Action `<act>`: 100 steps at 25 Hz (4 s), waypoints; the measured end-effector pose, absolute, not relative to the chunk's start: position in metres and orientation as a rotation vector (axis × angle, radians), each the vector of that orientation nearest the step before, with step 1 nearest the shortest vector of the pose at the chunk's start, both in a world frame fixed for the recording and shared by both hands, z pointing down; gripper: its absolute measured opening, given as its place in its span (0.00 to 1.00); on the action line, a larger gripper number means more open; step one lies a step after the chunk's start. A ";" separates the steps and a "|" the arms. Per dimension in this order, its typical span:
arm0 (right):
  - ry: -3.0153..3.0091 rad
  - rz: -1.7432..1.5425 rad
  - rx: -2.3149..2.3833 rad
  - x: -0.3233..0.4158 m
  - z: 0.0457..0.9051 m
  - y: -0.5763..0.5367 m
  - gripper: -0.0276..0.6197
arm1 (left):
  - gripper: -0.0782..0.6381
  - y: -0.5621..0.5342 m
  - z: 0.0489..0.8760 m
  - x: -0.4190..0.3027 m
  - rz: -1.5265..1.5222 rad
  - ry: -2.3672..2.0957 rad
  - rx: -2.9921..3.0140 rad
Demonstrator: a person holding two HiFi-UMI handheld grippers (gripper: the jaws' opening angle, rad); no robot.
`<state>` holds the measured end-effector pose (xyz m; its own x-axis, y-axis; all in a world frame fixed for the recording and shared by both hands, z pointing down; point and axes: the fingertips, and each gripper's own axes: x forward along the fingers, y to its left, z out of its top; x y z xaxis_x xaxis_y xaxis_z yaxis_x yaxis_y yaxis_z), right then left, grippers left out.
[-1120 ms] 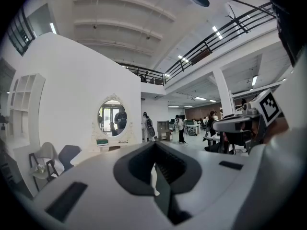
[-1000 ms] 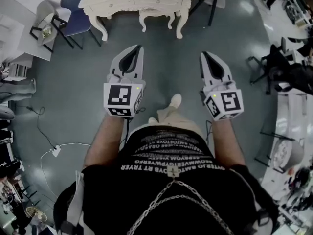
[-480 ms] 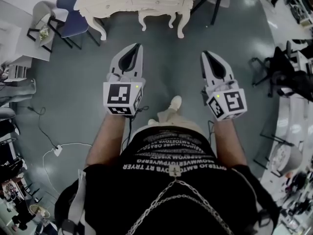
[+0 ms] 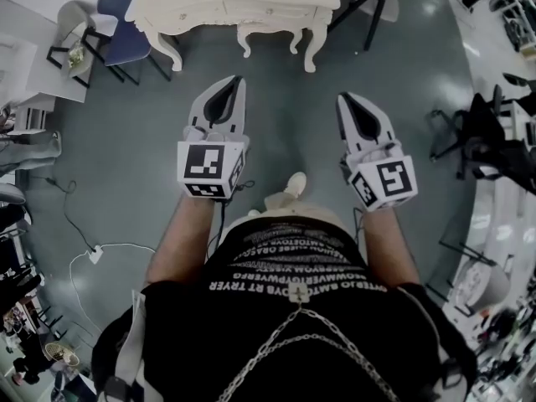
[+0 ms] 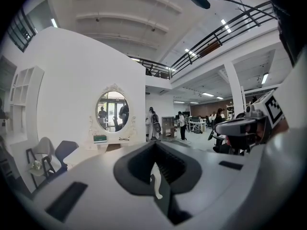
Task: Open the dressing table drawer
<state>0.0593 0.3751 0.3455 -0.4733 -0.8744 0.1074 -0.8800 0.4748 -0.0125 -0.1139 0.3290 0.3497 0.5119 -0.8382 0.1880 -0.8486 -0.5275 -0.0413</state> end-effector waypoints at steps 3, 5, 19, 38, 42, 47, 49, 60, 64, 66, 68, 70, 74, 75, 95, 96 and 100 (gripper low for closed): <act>-2.633 0.094 1.561 0.074 0.343 0.361 0.05 | 0.11 0.318 0.346 -0.102 0.284 -1.516 2.681; -2.644 0.088 1.557 0.083 0.340 0.352 0.05 | 0.11 0.310 0.345 -0.095 0.284 -1.530 2.678; -2.673 0.063 1.536 0.142 0.326 0.299 0.05 | 0.11 0.282 0.343 -0.048 0.302 -1.563 2.656; -2.691 0.057 1.435 0.100 0.338 0.231 0.05 | 0.11 0.200 0.335 -0.072 0.261 -1.609 2.697; -2.688 0.047 1.443 0.097 0.335 0.203 0.05 | 0.11 0.173 0.334 -0.076 0.263 -1.613 2.700; -2.686 0.071 1.450 0.099 0.338 0.176 0.05 | 0.11 0.146 0.340 -0.077 0.285 -1.599 2.687; -2.680 0.088 1.459 0.100 0.340 0.164 0.05 | 0.11 0.135 0.344 -0.079 0.301 -1.592 2.678; -2.655 0.085 1.480 0.105 0.347 0.107 0.05 | 0.11 0.080 0.356 -0.067 0.330 -1.549 2.675; -2.639 0.103 1.492 0.108 0.348 0.089 0.05 | 0.11 0.062 0.357 -0.064 0.337 -1.528 2.678; -2.631 0.116 1.498 0.109 0.349 0.080 0.05 | 0.11 0.053 0.357 -0.064 0.340 -1.520 2.677; -2.622 0.126 1.505 0.108 0.350 0.072 0.05 | 0.11 0.043 0.356 -0.065 0.341 -1.513 2.678; -2.614 0.128 1.509 0.106 0.349 0.063 0.05 | 0.11 0.034 0.355 -0.068 0.342 -1.507 2.681; -2.606 0.128 1.520 0.097 0.348 0.044 0.05 | 0.11 0.013 0.353 -0.076 0.343 -1.495 2.689; -2.604 0.130 1.525 0.095 0.348 0.038 0.05 | 0.11 0.008 0.353 -0.078 0.343 -1.491 2.693; -2.511 0.051 1.634 0.057 0.338 -0.034 0.05 | 0.11 -0.080 0.336 -0.112 0.264 -1.418 2.798; -2.507 0.050 1.637 0.058 0.338 -0.036 0.05 | 0.11 -0.081 0.336 -0.111 0.263 -1.412 2.804; -2.495 0.050 1.633 0.056 0.338 -0.040 0.05 | 0.11 -0.084 0.336 -0.108 0.251 -1.400 2.812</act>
<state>0.0557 -0.0403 0.3377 -0.3912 -0.9078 0.1511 -0.9132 0.4033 0.0589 -0.1082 -0.0843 0.3359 0.5929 -0.7934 0.1378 -0.7919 -0.6055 -0.0795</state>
